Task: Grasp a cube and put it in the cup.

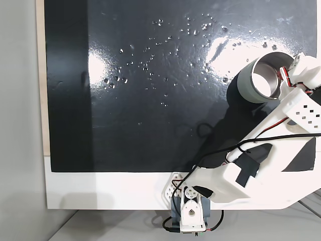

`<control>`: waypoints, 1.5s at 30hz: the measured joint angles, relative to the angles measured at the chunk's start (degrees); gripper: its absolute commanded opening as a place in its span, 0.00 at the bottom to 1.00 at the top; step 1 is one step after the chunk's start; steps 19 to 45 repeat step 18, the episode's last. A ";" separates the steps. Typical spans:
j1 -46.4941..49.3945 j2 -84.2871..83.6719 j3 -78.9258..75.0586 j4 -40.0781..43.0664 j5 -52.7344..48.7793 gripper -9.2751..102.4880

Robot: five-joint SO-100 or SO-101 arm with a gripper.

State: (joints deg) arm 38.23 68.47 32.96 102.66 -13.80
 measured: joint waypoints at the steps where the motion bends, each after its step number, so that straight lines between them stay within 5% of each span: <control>1: 0.00 0.00 0.18 0.00 0.00 0.28; 45: -0.26 0.00 1.14 0.00 0.00 0.29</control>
